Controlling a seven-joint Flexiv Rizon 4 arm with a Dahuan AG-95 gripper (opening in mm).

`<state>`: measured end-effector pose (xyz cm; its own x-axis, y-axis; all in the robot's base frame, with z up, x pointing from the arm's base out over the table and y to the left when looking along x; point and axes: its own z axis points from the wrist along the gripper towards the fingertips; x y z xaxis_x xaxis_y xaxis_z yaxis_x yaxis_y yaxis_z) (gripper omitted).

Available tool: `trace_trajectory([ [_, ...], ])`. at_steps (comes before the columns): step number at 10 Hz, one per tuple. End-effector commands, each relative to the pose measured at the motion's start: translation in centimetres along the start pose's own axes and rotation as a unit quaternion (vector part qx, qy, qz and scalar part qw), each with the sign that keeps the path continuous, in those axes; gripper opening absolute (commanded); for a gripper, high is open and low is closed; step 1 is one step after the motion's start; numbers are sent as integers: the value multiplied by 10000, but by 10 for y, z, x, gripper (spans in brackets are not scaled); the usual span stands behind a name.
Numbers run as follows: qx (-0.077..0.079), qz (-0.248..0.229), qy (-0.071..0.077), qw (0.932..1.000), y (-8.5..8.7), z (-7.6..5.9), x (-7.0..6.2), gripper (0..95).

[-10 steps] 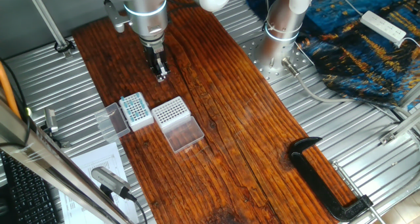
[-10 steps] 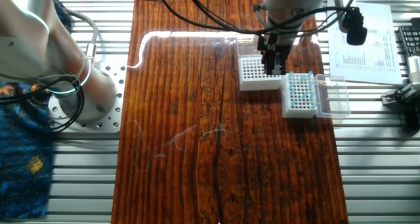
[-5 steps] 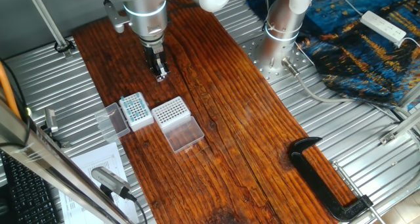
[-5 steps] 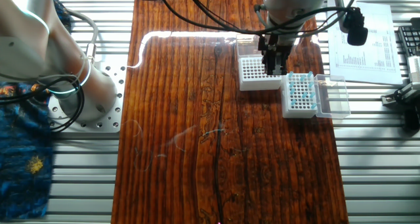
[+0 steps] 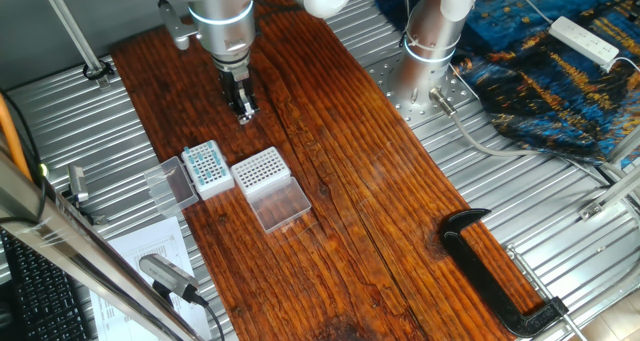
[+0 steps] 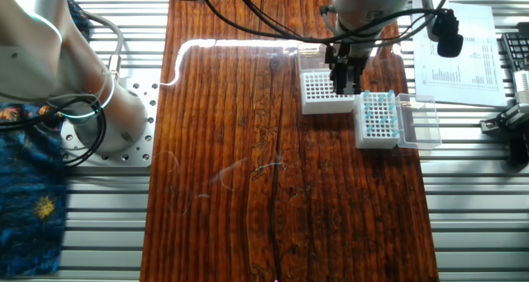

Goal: Transfer all medium pipette tips from one holder to another

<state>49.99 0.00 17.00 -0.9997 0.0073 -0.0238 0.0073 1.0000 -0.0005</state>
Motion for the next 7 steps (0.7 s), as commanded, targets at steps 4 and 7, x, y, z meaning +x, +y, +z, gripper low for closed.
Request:
trace_trajectory([
  [4,-38,390,-90,9992,-1,-4,1,0],
  [7,-26,649,-42,9979,-5,-7,3,0],
])
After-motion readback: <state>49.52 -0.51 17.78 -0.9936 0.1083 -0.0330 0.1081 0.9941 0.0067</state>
